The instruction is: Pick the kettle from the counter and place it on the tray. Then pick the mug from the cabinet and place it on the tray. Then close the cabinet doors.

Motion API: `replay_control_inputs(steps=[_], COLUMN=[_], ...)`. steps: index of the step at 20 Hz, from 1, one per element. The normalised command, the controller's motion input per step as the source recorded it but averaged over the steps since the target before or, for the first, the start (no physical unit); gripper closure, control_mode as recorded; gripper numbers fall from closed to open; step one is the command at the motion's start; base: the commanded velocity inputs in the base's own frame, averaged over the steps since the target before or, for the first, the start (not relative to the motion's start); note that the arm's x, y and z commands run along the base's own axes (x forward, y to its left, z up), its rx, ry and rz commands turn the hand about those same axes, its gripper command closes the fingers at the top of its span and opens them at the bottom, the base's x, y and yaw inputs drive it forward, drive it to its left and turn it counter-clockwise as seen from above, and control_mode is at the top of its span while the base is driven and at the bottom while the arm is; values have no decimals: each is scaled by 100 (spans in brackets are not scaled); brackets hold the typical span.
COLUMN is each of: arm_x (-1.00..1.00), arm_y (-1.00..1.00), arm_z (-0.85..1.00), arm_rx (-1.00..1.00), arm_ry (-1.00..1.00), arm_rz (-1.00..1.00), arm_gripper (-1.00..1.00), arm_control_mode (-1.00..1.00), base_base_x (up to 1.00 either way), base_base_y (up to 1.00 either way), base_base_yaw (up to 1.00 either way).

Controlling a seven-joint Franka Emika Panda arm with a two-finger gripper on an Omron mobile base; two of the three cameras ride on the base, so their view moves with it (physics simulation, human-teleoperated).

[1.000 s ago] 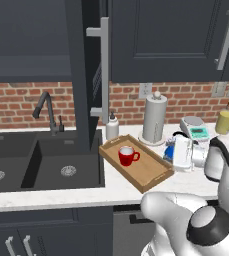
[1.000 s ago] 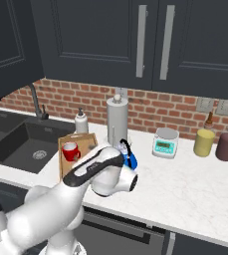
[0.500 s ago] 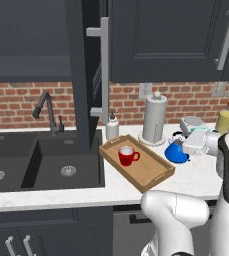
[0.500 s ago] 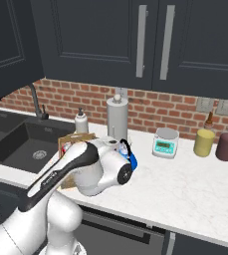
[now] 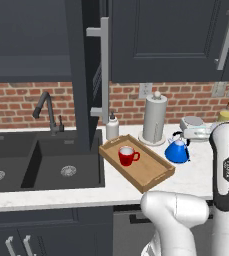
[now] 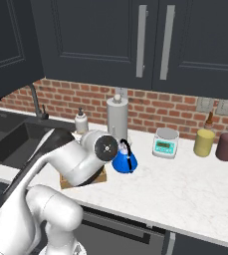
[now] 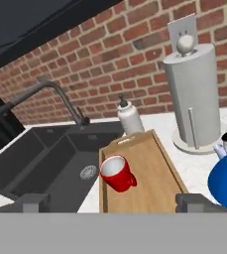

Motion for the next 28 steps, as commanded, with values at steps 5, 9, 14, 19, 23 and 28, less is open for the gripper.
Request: replay_control_inputs(steps=[5,9,14,19,23,28], arm_x=[-9,-1,1,17,10,5], arm_y=[-47,-53,-50,-22,-8,0], arm_z=[-33,-32,-4,-1,-23,-44], arm_rx=[-5,-4,-5,-7,-7,-1], arm_ry=[43,40,29,15,-2,-17], arm_rz=[-6,-2,0,2,6,8], arm_gripper=[-100,-100,-100,-100,-100,-100], arm_control_mode=[-100,-100,-100,-100,-100,-100], base_base_x=[0,0,0,0,0,0], base_base_y=[0,0,0,0,0,0], base_base_yaw=[0,0,0,0,0,0])
